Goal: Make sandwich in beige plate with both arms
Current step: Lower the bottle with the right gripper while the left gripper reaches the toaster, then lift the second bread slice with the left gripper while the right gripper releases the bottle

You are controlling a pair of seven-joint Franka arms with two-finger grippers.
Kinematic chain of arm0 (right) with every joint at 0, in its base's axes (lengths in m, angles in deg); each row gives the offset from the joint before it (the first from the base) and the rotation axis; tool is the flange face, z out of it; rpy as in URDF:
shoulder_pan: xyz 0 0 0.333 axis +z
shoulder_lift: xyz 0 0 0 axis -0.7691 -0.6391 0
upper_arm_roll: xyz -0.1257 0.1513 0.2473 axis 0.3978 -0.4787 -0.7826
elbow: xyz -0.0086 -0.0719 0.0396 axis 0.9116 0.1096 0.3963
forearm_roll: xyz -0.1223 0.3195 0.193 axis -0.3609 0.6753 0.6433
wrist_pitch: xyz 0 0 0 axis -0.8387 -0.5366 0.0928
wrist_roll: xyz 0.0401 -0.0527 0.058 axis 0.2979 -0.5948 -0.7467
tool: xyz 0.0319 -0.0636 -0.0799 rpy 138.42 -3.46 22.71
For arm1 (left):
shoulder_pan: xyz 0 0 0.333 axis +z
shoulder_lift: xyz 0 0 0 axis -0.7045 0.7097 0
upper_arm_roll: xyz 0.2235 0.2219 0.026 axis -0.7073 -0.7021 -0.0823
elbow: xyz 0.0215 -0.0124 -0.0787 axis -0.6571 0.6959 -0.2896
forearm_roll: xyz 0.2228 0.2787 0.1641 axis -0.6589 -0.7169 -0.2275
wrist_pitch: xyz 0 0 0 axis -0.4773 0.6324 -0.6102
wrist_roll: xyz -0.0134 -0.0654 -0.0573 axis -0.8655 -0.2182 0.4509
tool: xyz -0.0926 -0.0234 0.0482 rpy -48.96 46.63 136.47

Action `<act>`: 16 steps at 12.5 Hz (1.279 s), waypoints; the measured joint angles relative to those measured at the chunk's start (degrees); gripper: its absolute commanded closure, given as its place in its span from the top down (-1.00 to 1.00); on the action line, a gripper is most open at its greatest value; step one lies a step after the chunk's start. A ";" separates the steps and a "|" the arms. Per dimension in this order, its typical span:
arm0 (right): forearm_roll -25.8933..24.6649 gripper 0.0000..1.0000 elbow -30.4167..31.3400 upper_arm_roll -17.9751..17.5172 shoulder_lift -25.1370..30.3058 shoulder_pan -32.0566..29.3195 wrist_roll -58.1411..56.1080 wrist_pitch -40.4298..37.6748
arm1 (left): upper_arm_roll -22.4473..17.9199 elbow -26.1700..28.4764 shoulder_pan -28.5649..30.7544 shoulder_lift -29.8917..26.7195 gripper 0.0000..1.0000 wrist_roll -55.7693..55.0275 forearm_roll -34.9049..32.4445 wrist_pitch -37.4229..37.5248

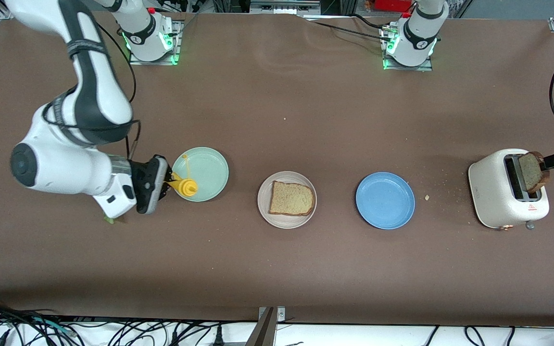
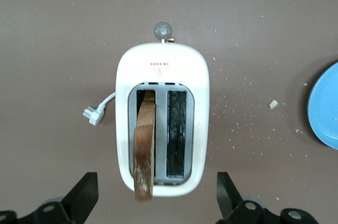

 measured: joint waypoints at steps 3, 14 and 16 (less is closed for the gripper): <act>10.03 -0.87 5.10 0.04 -0.06 -7.29 -17.34 -1.98 | 0.05 2.38 1.08 1.56 0.95 0.02 0.00 -3.79; 21.77 -0.85 9.85 0.02 -11.84 -19.48 -55.98 -10.21 | 0.83 11.44 3.23 -0.26 -1.00 0.31 -0.06 -8.61; 23.74 -0.85 9.94 0.03 -14.85 -21.19 -59.05 -10.60 | 0.83 10.66 3.23 -0.37 -1.00 1.63 -0.09 -7.62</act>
